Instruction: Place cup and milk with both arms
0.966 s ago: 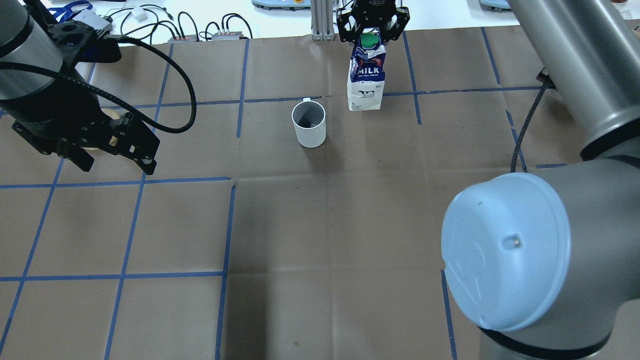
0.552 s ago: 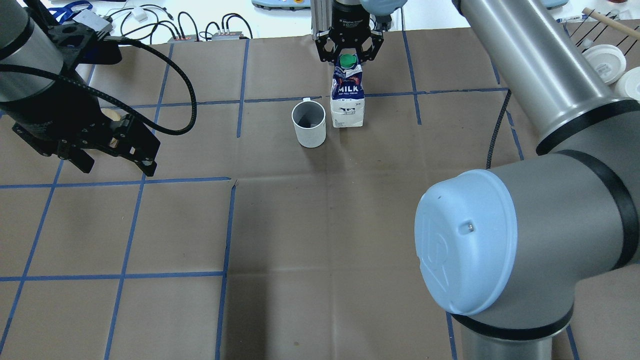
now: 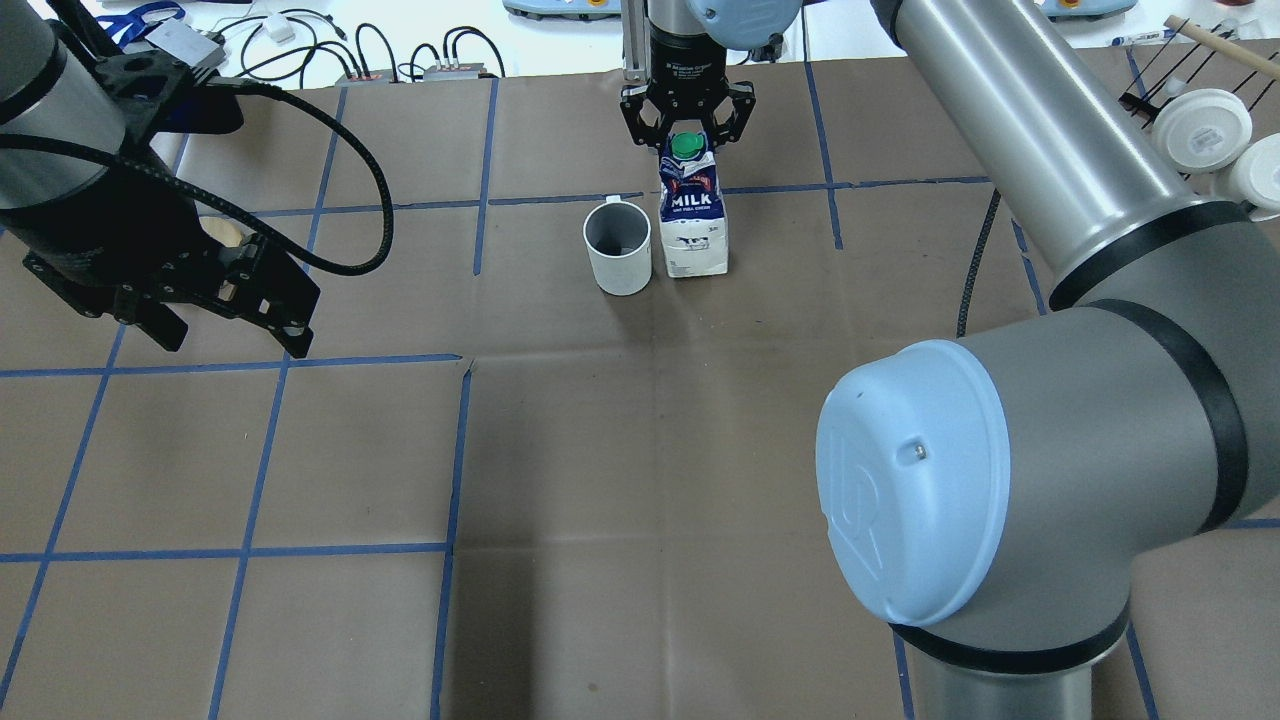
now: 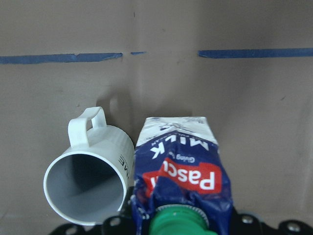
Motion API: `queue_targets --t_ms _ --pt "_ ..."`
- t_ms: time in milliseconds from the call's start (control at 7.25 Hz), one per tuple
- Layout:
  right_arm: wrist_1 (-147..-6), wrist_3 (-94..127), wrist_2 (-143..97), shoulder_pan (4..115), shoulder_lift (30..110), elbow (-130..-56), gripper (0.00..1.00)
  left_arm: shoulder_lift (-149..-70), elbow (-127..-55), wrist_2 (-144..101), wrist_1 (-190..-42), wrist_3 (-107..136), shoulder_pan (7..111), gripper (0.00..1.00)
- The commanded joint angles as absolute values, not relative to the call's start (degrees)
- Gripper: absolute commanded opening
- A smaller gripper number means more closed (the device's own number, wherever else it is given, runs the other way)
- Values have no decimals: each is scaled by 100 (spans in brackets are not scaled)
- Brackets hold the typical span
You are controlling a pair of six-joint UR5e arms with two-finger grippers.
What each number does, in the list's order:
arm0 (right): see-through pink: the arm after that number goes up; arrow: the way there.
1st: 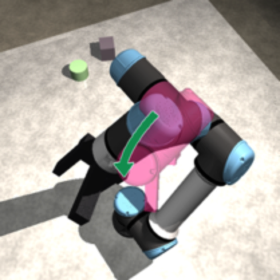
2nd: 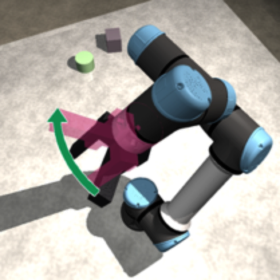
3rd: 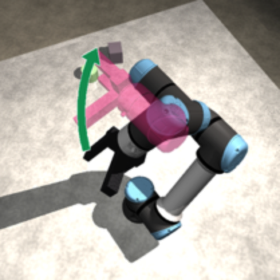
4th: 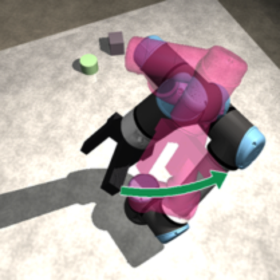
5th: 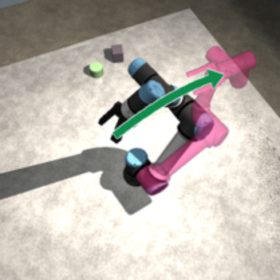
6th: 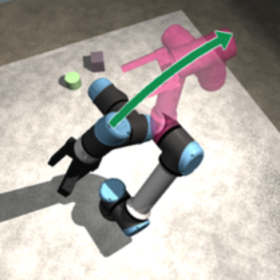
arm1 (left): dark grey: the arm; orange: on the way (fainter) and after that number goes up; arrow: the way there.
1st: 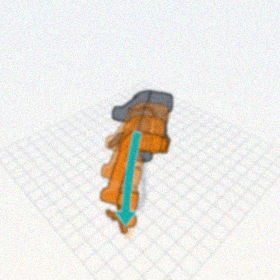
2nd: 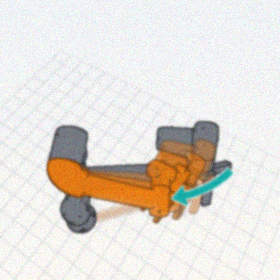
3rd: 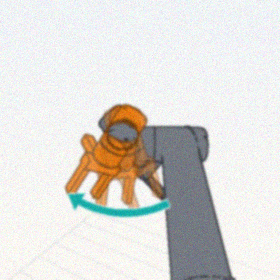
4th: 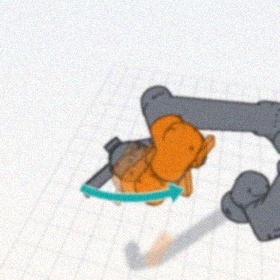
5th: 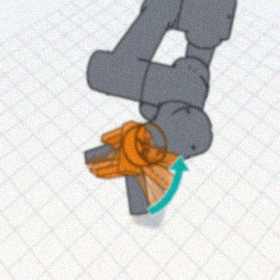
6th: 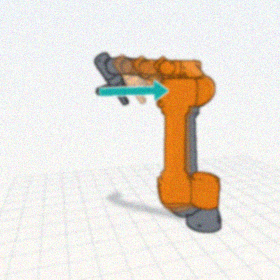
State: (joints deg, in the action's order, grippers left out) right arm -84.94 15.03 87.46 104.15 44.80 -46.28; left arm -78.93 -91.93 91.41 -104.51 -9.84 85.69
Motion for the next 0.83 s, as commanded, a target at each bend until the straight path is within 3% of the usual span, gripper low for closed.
queue_targets --t_ms 0,414,690 --pt "-8298 1372 8771 10362 4718 -4649 100 -7893 -9193 9141 -10459 -984 8569 100" --pt "-7274 521 8798 9925 5429 -4754 98 -7893 -9193 9141 -10468 -984 8569 100" --pt "-7058 -287 8754 9398 6340 -5742 93 -7893 -9193 9141 -10468 -984 8569 100"
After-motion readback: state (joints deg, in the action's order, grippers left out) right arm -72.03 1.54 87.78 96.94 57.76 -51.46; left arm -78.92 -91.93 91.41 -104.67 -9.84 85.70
